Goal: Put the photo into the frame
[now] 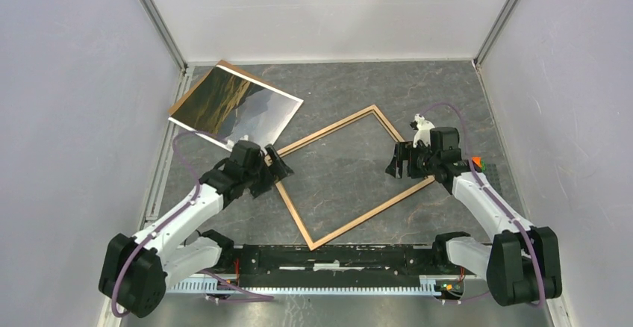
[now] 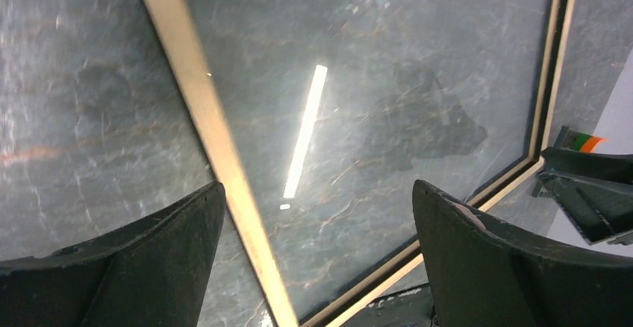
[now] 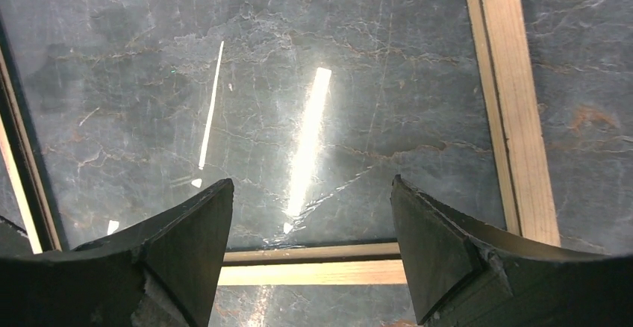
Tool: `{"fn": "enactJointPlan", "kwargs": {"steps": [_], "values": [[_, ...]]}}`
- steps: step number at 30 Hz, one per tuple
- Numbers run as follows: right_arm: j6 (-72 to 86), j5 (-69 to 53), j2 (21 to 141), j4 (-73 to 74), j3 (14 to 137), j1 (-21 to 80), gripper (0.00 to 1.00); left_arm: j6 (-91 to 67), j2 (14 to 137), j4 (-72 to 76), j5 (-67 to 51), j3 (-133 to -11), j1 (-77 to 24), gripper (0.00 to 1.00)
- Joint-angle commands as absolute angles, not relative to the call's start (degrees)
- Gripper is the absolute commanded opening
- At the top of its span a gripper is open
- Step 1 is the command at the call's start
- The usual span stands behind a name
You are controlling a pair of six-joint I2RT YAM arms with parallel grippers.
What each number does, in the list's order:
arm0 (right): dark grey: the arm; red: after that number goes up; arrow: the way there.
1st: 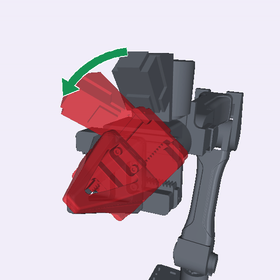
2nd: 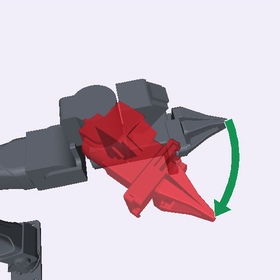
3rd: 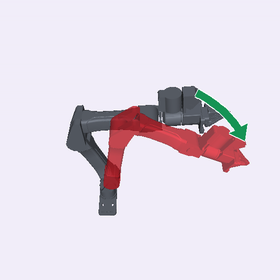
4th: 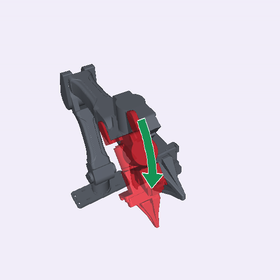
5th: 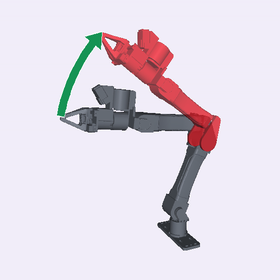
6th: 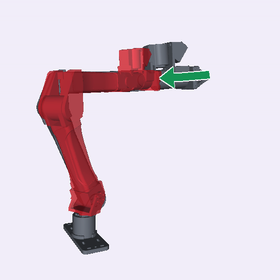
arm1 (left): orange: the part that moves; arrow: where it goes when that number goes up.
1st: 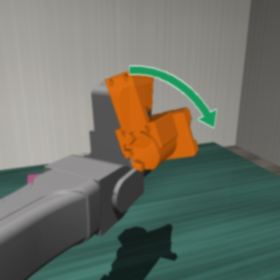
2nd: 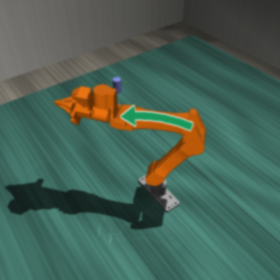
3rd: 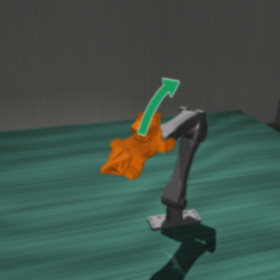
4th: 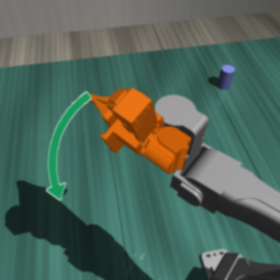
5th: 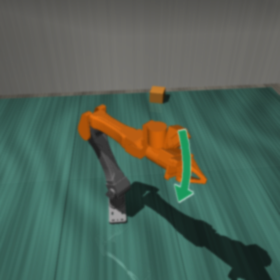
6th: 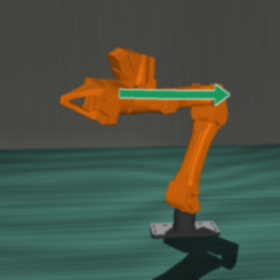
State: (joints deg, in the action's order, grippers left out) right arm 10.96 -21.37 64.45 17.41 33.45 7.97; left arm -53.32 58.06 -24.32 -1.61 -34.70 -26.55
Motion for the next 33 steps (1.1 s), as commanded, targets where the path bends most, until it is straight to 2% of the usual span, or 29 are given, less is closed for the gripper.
{"fn": "enactJointPlan", "kwargs": {"steps": [1, 7, 14, 17, 21, 26, 29, 33], "values": [[9.5, -18.2, 61.5, 19.1, 35.5, 8.0, 0.83, -60.2, 60.3, -18.2, -2.8, -28.8, -26.8, 1.0], [10.6, -16.8, 59.2, 20.0, 37.8, 8.1, 0.84, -58.8, 70.6, -5.9, -9.0, -28.6, -27.8, 1.0], [13.1, -19.7, 59.1, 19.1, 37.3, 8.2, 0.84, -57.1, 80.3, -0.3, -15.9, -36.4, -29.7, 1.0], [14.5, -20.2, 59.8, 17.6, 37.2, 9.1, 0.84, -54.5, 78.2, -7.2, -14.9, -38.8, -29.8, 1.0], [18.5, -20.3, 62.4, 12.8, 37.3, 12.8, 0.84, -48.6, 69.0, -19.5, -8.7, -39.6, -27.8, 1.0], [30.0, -22.2, 71.4, -4.3, 39.1, 21.6, 0.84, -36.5, 60.9, -41.2, 6.1, -53.2, -24.0, 1.0], [35.9, -21.3, 79.9, -12.6, 45.0, 27.0, 0.84, -31.3, 57.8, -44.1, 9.7, -61.4, -24.0, 1.0], [43.9, -18.2, 92.7, -22.7, 54.2, 32.7, 0.82, -27.0, 57.2, -42.2, 7.5, -69.7, -24.1, 1.0]]}}
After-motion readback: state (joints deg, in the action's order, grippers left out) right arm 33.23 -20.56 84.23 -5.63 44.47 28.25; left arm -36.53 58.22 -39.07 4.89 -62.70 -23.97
